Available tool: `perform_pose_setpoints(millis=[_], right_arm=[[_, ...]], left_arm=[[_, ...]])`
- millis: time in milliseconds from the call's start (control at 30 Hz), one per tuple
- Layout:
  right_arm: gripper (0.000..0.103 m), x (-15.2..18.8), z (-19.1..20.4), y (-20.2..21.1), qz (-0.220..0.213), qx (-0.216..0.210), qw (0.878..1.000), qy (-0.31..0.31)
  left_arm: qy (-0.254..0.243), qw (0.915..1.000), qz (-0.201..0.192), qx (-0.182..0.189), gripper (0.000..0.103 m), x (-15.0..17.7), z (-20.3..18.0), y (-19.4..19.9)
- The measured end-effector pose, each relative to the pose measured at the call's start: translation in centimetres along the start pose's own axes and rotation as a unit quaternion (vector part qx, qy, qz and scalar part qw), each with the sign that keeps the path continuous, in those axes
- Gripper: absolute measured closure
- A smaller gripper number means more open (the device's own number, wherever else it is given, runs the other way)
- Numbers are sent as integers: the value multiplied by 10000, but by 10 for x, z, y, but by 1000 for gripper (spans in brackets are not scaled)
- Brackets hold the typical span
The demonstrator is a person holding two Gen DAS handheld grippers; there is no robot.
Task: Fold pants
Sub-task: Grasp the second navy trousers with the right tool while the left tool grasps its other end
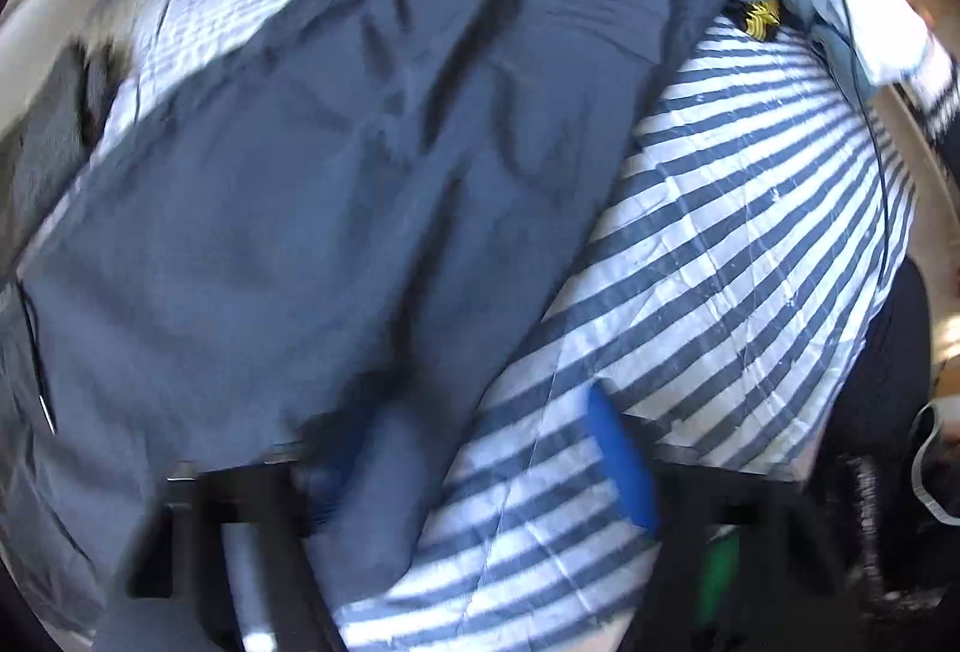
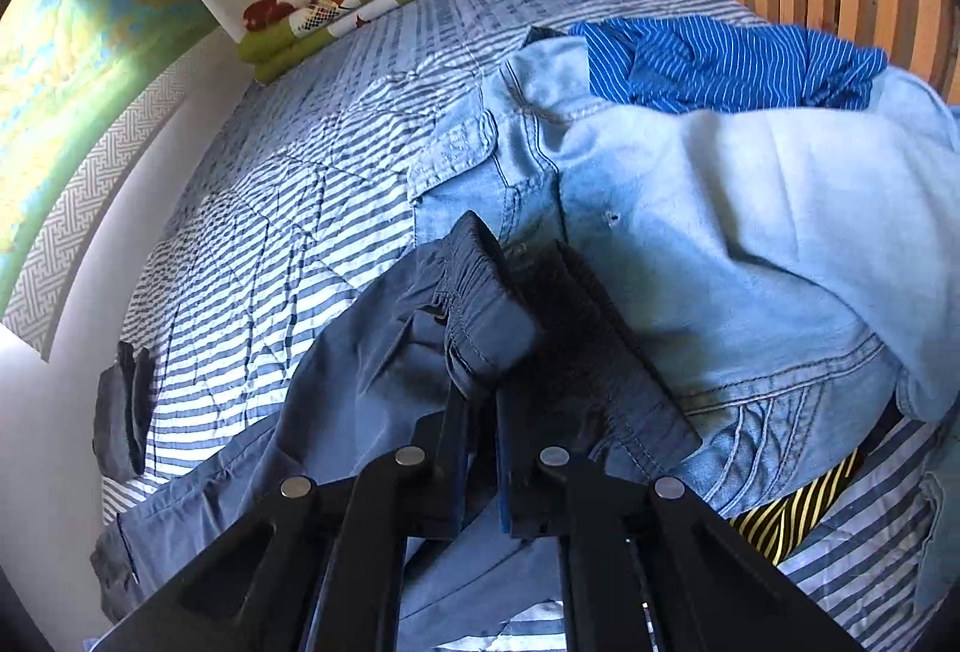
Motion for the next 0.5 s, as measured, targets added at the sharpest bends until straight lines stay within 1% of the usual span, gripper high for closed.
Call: perform_pose_setpoints(millis=[33, 67, 100, 133, 200, 333, 400, 433, 467, 500], right_arm=[[97, 0, 1, 2, -4, -10, 10000, 7], [98, 0, 4, 5, -22, 8, 10000, 54], [98, 1, 5, 7, -42, 43, 10000, 78], [98, 1, 5, 10, -50, 55, 9999, 91], [98, 3, 7, 18, -76, 12, 9999, 144], [98, 13, 1, 38, -221, -47, 9996, 188], [98, 19, -9, 42, -277, 5, 9995, 128], [98, 25, -17, 38, -201, 151, 9996, 100], [97, 31, -25, 29, -51, 397, 9991, 116], [93, 38, -33, 19, 160, 684, 9974, 143]], left_arm=[[-78, 9999, 32, -64, 39, 0, 0, -4], [-56, 9999, 133, -76, 80, -1, 2, -9], [49, 9996, 263, -62, 99, -1, 7, -15], [144, 9995, 276, -14, 102, -2, 11, -17], [274, 9994, 124, 180, 102, 0, 21, -8], [524, 9966, -276, 577, 102, 13, 41, 29], [537, 9948, -315, 811, 101, 24, 47, 42], [488, 9939, -257, 953, 99, 27, 47, 45], [490, 9937, -180, 991, 85, 30, 47, 46], [566, 9937, -107, 958, 73, 33, 50, 48]])
Point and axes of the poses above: each gripper's, at about its wrist camera, not at the fingertips, and y roughly against the way its jaws point, z to its left, x to its underside, the point moved 7 cm from there along -y, roughly the way its jaws point, and after that the axes turned 12 degrees about z, right-handed, at the moved point
